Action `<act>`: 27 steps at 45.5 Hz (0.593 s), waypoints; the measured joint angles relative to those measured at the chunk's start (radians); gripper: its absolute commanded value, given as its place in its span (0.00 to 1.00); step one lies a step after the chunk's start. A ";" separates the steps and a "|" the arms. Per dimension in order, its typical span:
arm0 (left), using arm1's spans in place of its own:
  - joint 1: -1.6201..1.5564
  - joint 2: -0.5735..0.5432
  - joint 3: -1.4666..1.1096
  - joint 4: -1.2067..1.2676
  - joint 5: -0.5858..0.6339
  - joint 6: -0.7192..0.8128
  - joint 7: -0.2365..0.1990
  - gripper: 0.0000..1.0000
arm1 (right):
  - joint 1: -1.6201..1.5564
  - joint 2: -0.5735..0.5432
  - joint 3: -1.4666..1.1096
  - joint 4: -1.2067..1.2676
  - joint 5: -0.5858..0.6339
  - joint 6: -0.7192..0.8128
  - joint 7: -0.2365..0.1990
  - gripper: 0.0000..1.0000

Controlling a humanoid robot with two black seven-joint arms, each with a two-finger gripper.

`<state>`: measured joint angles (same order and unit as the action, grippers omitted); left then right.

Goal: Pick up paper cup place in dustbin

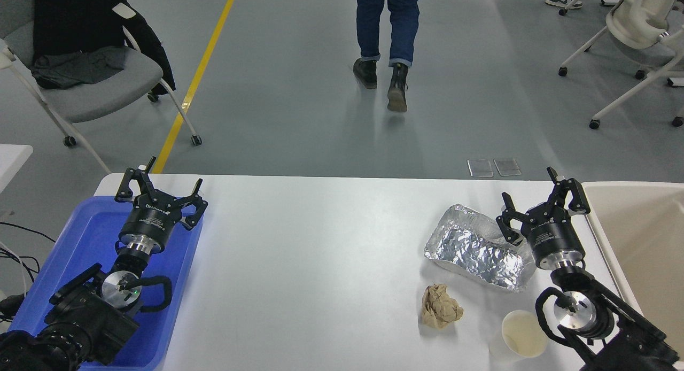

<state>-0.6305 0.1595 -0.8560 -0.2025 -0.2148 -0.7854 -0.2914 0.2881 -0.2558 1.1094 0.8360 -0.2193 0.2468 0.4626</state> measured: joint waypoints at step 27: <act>0.000 -0.001 0.000 0.000 0.003 0.000 0.004 1.00 | 0.001 -0.003 0.001 -0.003 0.000 -0.001 0.000 1.00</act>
<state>-0.6305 0.1581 -0.8560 -0.2025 -0.2120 -0.7854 -0.2872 0.2891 -0.2587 1.1105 0.8330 -0.2194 0.2456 0.4626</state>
